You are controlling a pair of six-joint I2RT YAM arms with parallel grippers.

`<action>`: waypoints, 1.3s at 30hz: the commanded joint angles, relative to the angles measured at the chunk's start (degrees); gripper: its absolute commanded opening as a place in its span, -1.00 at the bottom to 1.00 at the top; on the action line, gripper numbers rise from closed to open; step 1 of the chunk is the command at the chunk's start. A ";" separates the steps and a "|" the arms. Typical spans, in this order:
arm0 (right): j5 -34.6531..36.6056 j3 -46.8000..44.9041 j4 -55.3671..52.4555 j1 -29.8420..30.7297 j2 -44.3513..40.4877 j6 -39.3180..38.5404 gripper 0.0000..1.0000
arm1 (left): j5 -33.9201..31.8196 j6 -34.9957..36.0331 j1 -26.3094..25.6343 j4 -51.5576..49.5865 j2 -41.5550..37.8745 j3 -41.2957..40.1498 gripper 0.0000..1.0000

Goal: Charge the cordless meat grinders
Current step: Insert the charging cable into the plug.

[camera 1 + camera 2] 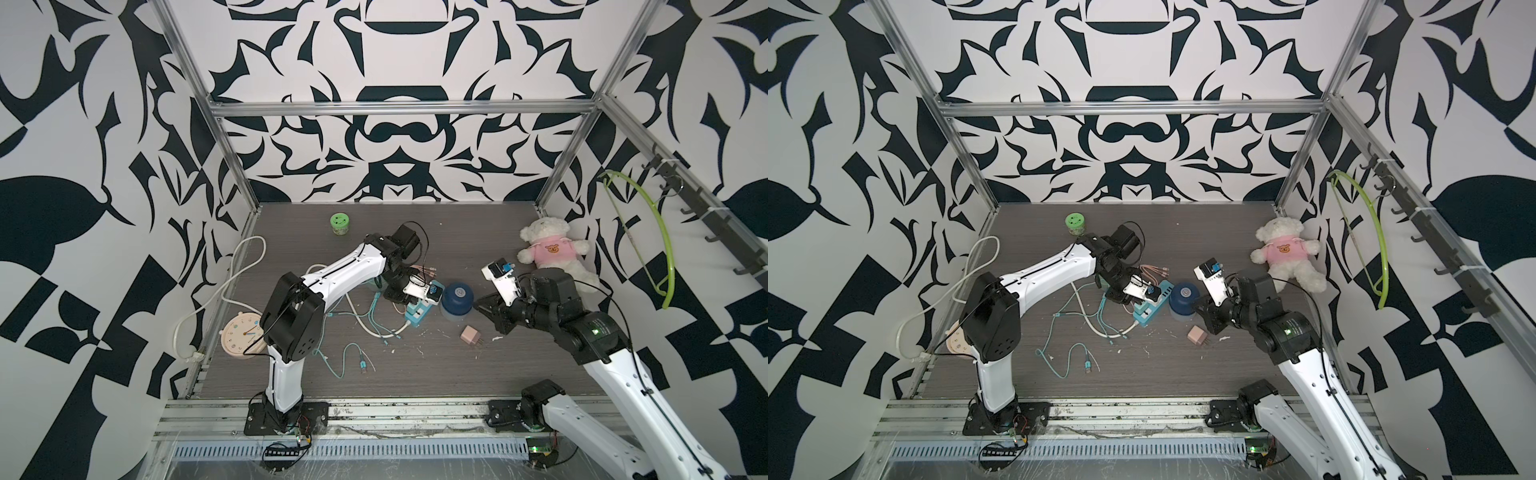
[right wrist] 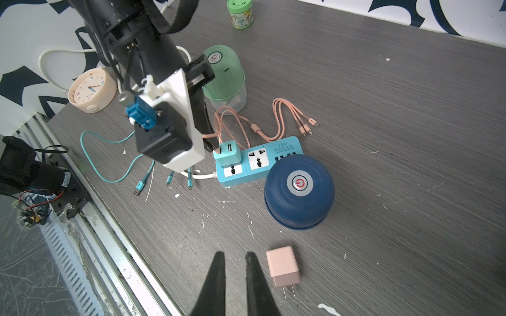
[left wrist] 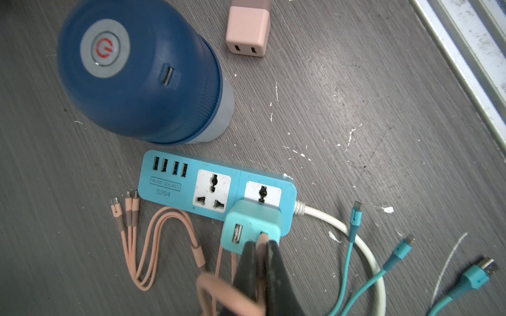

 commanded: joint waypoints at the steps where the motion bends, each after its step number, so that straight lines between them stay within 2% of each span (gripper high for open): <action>1: -0.58 0.23 0.62 0.09 -1.01 -0.26 -0.74 | -6.25 -1.07 -0.55 -5.21 6.82 -3.09 -1.00; 16: -0.76 0.62 0.70 0.11 -1.30 -0.51 -0.74 | -6.08 -3.45 -0.55 -4.52 8.55 -3.08 -0.99; 20: -0.94 0.81 0.71 0.09 -0.97 -0.47 -0.73 | -6.95 -4.04 -0.55 -4.16 7.04 -0.29 -0.52; 25: -0.97 0.93 0.68 0.12 -1.19 -0.42 -0.73 | -6.62 -3.80 -0.46 -4.76 5.10 1.71 -0.17; 28: -1.01 0.84 0.61 0.09 -1.44 -0.34 -0.74 | -6.33 -3.74 -0.46 -4.88 3.53 1.64 -0.08; 32: -1.03 0.77 0.62 0.09 -1.64 -0.31 -0.73 | -5.79 -3.71 -0.47 -4.38 1.28 0.79 0.16; 39: -1.05 0.81 0.62 0.09 -1.68 -0.25 -0.73 | -3.99 -3.80 -0.46 -1.34 -3.59 -2.89 0.22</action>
